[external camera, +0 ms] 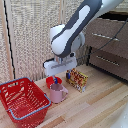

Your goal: Compassionately, move the pinch receptors towards pink recepticle. Embrace the recepticle delicately and rise accordingly. Progress forward guided by applied tension and move towards the highest section of the storage unit. Place the recepticle delicately and shut the storage unit.

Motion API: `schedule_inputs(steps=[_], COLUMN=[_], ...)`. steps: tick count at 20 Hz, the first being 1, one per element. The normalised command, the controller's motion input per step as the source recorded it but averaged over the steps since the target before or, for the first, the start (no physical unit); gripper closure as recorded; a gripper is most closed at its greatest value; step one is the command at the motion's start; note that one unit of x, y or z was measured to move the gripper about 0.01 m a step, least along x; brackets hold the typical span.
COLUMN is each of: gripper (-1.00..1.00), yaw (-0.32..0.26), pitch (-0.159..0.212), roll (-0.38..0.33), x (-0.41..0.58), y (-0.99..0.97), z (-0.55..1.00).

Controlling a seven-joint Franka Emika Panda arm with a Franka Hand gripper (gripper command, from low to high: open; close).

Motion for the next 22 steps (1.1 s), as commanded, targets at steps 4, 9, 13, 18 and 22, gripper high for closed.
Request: schedule_inputs(steps=[4, 9, 13, 18, 22], gripper=[-1.0, -1.0, -1.0, 1.0, 1.0], yaw=[0.22, 0.136, 0.025, 0.014, 0.0], pitch=[-0.062, -0.06, 0.048, 0.058, 0.008], roll=[-0.05, -0.012, -0.009, -0.016, -0.002], x=[0.341, 0.109, -0.103, -0.047, -0.029], y=[0.0, -0.01, -0.01, 0.01, 0.06], z=[-0.25, -0.33, -0.3, -0.14, -0.05])
